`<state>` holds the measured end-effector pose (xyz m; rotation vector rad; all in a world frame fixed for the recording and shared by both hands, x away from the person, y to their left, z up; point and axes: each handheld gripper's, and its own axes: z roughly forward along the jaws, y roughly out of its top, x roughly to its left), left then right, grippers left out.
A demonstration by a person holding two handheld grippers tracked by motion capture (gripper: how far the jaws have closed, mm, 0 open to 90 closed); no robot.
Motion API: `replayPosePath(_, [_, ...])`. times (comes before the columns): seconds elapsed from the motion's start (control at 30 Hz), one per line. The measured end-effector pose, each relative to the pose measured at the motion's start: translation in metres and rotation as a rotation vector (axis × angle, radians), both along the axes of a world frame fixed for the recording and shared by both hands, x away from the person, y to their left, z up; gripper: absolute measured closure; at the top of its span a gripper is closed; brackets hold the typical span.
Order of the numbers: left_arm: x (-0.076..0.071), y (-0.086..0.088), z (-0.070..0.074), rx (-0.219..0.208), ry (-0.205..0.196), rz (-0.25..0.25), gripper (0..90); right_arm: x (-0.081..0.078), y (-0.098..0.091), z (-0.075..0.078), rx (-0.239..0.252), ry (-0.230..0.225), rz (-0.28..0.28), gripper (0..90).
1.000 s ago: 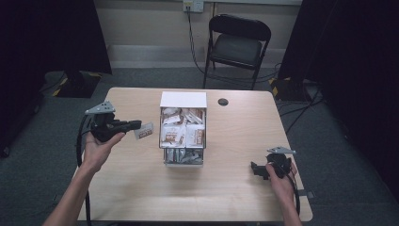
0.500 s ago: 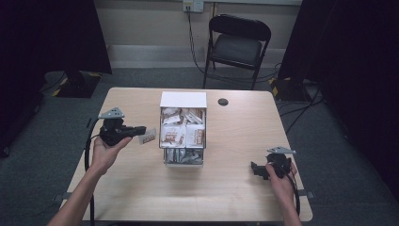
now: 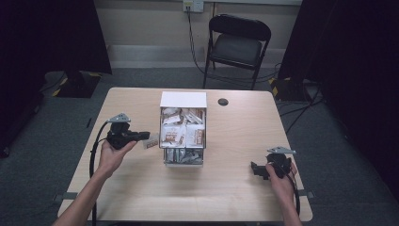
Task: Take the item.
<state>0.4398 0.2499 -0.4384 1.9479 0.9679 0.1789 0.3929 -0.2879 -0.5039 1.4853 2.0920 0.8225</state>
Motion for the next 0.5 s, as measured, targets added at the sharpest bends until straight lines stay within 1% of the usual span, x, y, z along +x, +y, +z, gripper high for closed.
replayPosePath(0.03, [0.001, -0.001, -0.003, -0.01, 0.01, -0.005, 90.0, 0.0, 0.0, 0.0, 0.0, 0.0, 0.0, 0.0])
replayPosePath(0.1, [0.002, -0.004, -0.008, 0.016, 0.015, -0.004, 90.0, 0.0, 0.0, 0.0, 0.0, 0.0, 0.0, 0.0])
replayPosePath(0.13, [0.002, -0.005, -0.01, 0.008, 0.022, -0.009, 90.0, 0.0, 0.0, 0.0, -0.001, 0.0, 0.0, 0.0])
replayPosePath(0.17, [0.002, -0.006, -0.013, -0.01, 0.024, -0.004, 90.0, 0.0, 0.0, 0.0, 0.0, 0.0, 0.0, 0.0])
replayPosePath(0.2, [0.003, -0.007, -0.015, -0.023, 0.038, -0.006, 90.0, 0.0, 0.0, 0.0, 0.0, 0.0, 0.0, 0.0])
replayPosePath(0.23, [0.004, -0.009, -0.018, -0.023, 0.049, -0.018, 90.0, 0.0, 0.0, 0.0, 0.0, 0.0, 0.0, 0.0])
replayPosePath(0.27, [0.004, -0.011, -0.021, -0.018, 0.054, -0.021, 90.0, 0.0, 0.0, 0.0, 0.0, 0.0, 0.001, 0.0])
replayPosePath(0.33, [0.004, -0.016, -0.027, 0.016, 0.062, -0.034, 90.0, 0.0, 0.0, 0.0, 0.0, 0.0, 0.0, 0.0])
replayPosePath(0.37, [0.003, -0.02, -0.031, 0.024, 0.07, -0.034, 90.0, 0.001, 0.0, 0.0, 0.0, -0.001, 0.001, 0.0])
replayPosePath(0.4, [0.003, -0.02, -0.031, 0.024, 0.07, -0.034, 90.0, 0.001, 0.0, 0.0, 0.0, -0.001, 0.001, 0.0])
replayPosePath(0.43, [0.003, -0.021, -0.032, 0.044, 0.058, -0.031, 90.0, 0.001, 0.0, 0.0, 0.0, -0.001, 0.002, 0.0])
replayPosePath(0.5, [0.004, -0.019, -0.033, 0.032, 0.055, -0.01, 90.0, 0.001, 0.0, 0.0, 0.0, -0.001, 0.001, 0.0])
